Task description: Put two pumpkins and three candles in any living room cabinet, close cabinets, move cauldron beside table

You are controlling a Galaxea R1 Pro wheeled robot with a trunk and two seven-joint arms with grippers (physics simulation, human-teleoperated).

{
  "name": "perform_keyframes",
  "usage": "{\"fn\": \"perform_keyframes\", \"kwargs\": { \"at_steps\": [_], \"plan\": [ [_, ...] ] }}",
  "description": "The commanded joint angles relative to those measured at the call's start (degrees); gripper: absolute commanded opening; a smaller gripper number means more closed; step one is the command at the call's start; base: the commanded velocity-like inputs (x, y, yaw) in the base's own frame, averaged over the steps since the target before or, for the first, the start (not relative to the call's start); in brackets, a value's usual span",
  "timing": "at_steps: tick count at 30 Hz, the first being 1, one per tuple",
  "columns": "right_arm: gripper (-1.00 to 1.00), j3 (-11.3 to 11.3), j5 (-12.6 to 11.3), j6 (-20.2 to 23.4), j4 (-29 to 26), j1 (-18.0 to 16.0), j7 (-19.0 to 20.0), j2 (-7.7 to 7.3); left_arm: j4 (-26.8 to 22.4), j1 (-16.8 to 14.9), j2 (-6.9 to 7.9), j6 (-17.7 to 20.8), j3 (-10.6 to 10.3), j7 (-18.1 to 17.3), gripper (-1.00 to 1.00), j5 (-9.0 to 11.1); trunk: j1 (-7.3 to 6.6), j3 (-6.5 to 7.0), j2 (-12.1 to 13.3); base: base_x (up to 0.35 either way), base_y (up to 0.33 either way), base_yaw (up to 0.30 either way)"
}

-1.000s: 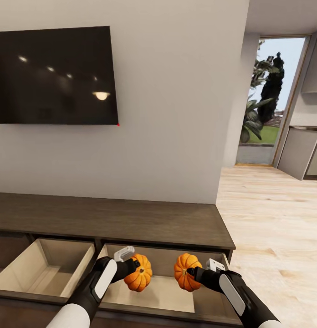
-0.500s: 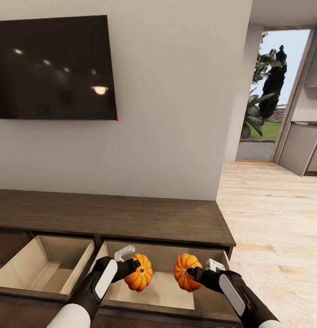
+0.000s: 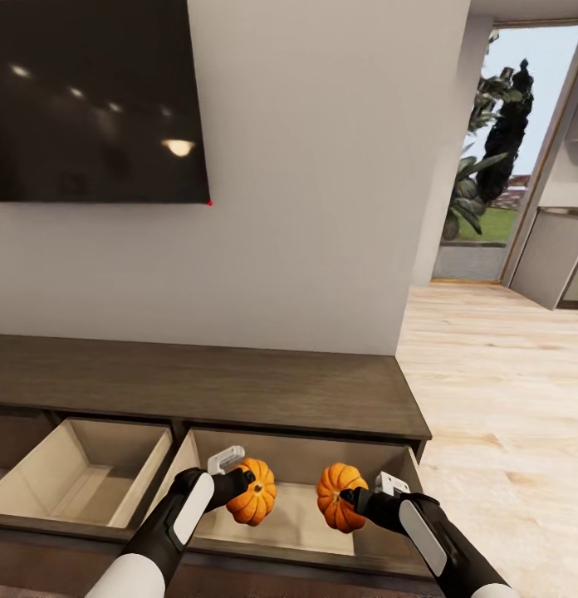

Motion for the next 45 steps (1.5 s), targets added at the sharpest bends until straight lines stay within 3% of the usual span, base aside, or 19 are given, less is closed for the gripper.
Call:
{"fn": "perform_keyframes", "kwargs": {
  "at_steps": [1, 8, 9, 21, 22, 38, 45],
  "plan": [
    [-1.00, 0.18, -0.05, 0.17, -0.08, -0.03, -0.18, -0.06, -0.09, -0.02, 0.02, 0.15, -0.15, 0.58, -1.00, 0.60, -0.01, -0.06, -0.03, 0.000, 0.000, 0.000],
    [-1.00, 0.23, 0.20, 0.26, -0.02, -0.03, -0.18, -0.06, -0.13, -0.02, 0.02, 0.15, -0.15, 0.58, -1.00, 0.60, -0.01, -0.06, -0.03, 0.000, 0.000, 0.000],
    [1.00, 0.23, 0.22, 0.26, -0.01, -0.03, -0.18, -0.06, -0.14, -0.02, 0.02, 0.15, -0.15, 0.58, -1.00, 0.60, -0.01, -0.06, -0.03, 0.000, 0.000, 0.000],
    [1.00, 0.23, 0.31, 0.45, 0.01, -0.03, -0.20, -0.06, -0.14, -0.02, 0.01, 0.16, -0.15, 0.58, -1.00, 0.65, -0.01, -0.06, -0.03, 0.000, 0.000, 0.000],
    [1.00, 0.23, 0.31, 0.45, 0.01, -0.03, -0.21, -0.06, -0.13, 0.00, 0.01, 0.16, -0.15, 0.58, 1.00, 0.67, -0.01, -0.06, -0.03, 0.000, 0.000, 0.000],
    [1.00, 0.23, 0.07, 0.54, 0.01, -0.03, -0.18, -0.12, -0.25, 0.00, 0.01, 0.21, -0.15, 0.58, 1.00, 0.69, -0.01, -0.06, -0.03, 0.000, 0.000, 0.000],
    [1.00, 0.17, -0.14, 0.54, 0.01, -0.03, -0.18, -0.15, -0.91, -0.01, 0.08, 0.47, -0.15, 0.51, 1.00, 0.69, -0.19, 1.49, 0.07, 0.000, 0.000, 0.000]
  ]
}}
